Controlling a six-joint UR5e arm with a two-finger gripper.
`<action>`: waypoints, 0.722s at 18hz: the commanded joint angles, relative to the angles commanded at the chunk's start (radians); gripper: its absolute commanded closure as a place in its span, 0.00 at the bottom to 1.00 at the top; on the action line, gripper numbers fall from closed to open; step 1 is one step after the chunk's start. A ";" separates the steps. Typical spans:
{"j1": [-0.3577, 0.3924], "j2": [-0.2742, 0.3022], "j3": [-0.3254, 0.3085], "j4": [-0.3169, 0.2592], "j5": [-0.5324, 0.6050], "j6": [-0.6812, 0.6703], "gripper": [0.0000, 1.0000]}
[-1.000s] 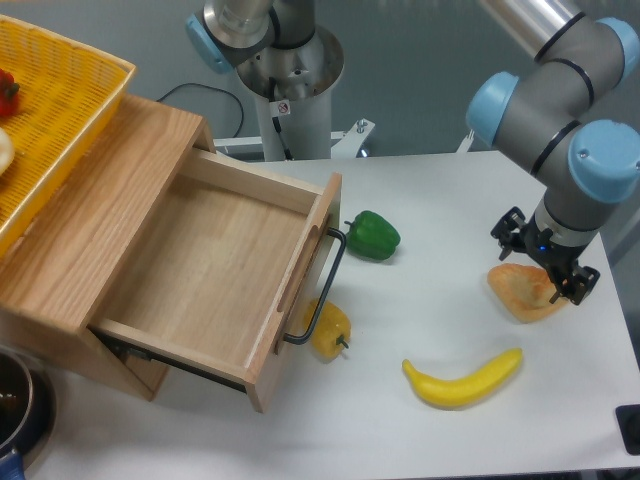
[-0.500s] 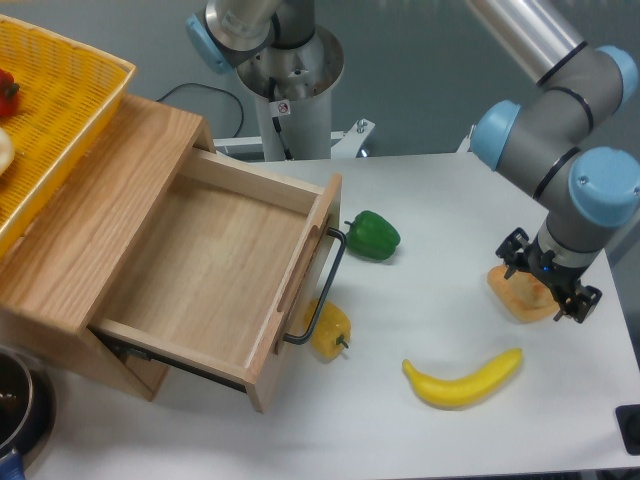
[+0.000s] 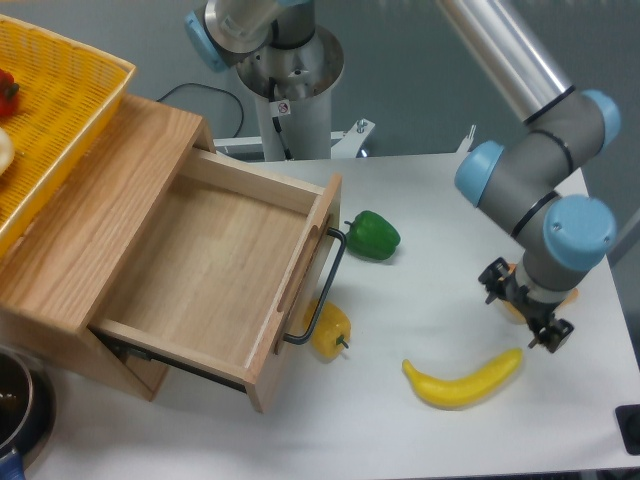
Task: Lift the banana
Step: 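Move the open gripper over the yellow banana and lower it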
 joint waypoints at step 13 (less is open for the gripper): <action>-0.018 -0.044 0.011 0.121 -0.012 -0.021 0.04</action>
